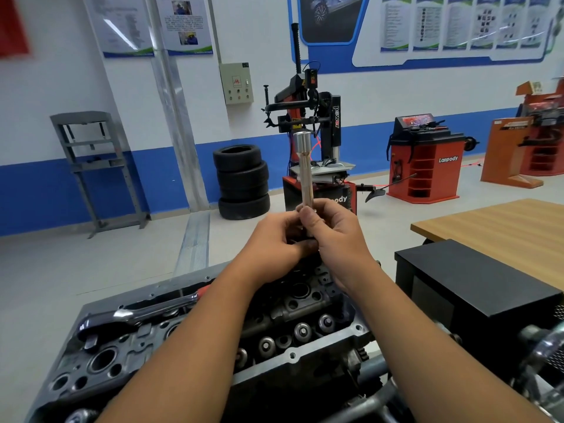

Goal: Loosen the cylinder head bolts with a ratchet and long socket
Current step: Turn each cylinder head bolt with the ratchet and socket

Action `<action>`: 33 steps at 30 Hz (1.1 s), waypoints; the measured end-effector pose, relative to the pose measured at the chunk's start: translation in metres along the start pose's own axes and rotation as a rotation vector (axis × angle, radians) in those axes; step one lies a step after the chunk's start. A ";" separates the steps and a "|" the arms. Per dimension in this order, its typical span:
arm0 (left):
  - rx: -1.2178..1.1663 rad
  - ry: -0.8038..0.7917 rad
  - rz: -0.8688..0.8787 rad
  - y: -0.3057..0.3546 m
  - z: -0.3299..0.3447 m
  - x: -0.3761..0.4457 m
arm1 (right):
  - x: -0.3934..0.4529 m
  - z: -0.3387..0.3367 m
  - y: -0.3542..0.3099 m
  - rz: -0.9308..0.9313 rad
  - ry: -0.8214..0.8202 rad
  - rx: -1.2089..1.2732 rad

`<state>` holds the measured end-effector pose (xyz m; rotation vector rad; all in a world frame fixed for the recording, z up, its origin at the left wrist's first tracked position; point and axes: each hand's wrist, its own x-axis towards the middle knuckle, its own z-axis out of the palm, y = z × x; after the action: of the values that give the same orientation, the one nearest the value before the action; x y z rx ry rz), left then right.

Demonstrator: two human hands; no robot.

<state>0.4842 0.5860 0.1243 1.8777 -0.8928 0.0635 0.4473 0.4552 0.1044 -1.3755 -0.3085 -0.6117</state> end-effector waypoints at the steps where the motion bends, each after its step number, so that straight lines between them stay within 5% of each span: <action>1: 0.014 0.018 -0.010 0.000 0.000 0.001 | 0.000 0.001 -0.001 0.011 -0.008 0.015; 19: 0.018 0.128 -0.040 -0.002 0.003 0.001 | 0.001 -0.003 0.003 0.013 0.039 -0.013; 24: -0.051 0.002 0.022 0.001 0.002 -0.002 | 0.000 -0.001 -0.001 -0.005 0.025 0.008; 33: 0.058 0.120 -0.013 0.003 0.005 -0.002 | 0.001 -0.001 0.002 0.001 0.058 -0.058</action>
<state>0.4789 0.5821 0.1232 1.9121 -0.8038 0.1936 0.4494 0.4544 0.1029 -1.4103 -0.2449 -0.6631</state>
